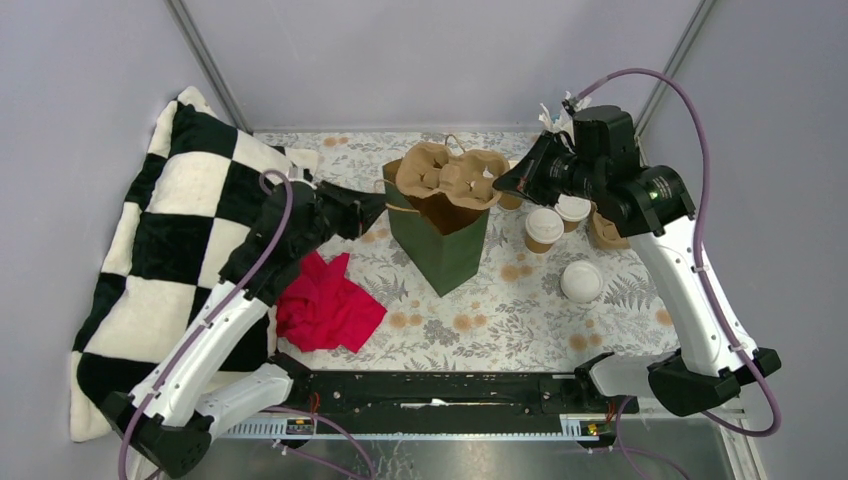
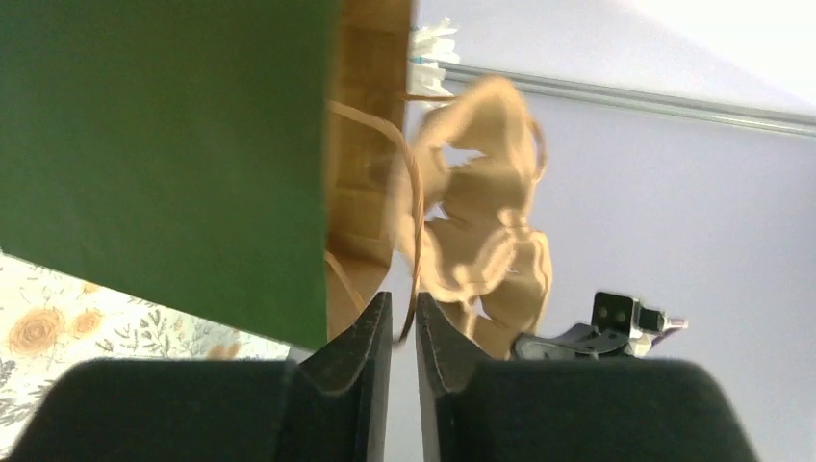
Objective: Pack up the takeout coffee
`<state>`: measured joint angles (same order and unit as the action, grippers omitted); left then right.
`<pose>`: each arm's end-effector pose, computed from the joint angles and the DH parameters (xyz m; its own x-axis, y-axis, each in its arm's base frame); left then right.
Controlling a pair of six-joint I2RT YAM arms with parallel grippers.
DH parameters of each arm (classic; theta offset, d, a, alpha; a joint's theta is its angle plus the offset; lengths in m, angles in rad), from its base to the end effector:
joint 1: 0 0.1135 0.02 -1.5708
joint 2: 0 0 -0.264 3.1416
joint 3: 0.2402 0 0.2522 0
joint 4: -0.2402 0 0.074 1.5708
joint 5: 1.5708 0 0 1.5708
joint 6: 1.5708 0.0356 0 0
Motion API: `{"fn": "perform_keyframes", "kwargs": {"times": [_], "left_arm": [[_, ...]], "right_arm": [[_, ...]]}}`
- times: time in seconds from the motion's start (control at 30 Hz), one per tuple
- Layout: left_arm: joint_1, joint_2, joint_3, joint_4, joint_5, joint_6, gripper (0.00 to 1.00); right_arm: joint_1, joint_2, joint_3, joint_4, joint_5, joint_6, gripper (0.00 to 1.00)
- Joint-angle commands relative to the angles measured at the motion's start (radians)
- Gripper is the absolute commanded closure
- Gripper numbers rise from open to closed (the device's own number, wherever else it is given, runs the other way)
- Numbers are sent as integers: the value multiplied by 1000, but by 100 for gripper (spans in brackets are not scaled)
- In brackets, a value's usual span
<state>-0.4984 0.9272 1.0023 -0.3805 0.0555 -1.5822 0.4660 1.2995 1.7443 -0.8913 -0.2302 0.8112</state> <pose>0.1798 -0.1001 0.3700 -0.5207 -0.8533 0.0275 -0.2700 0.1340 -0.9535 0.2131 0.1162 0.4805 -0.7162 0.4301 -0.5497 -0.1481 0.6760 0.7219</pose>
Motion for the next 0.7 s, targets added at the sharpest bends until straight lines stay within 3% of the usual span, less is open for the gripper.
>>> {"fn": "perform_keyframes", "kwargs": {"times": [0.0,0.1,0.23,0.37,0.43,0.5,0.6,0.67], "left_arm": [[-14,38,250,-178,-24,236,68],[-14,65,367,-263,-105,579,41],[-5,80,368,-186,-184,901,20],[14,190,424,-63,-171,1103,14],[50,289,508,-63,-82,1153,14],[67,408,619,-111,10,1228,14],[81,584,841,-270,43,1309,17],[91,662,906,-321,73,1338,17]], "right_arm": [[11,-1,107,-45,74,-51,100],[11,-6,170,-49,10,-117,100],[11,-87,180,16,-16,-153,100],[11,-179,187,20,131,-177,100],[11,-218,202,-14,236,-195,100],[10,-245,220,-67,341,-220,100],[10,-271,236,-139,443,-240,100],[11,-287,226,-154,474,-241,100]]}}
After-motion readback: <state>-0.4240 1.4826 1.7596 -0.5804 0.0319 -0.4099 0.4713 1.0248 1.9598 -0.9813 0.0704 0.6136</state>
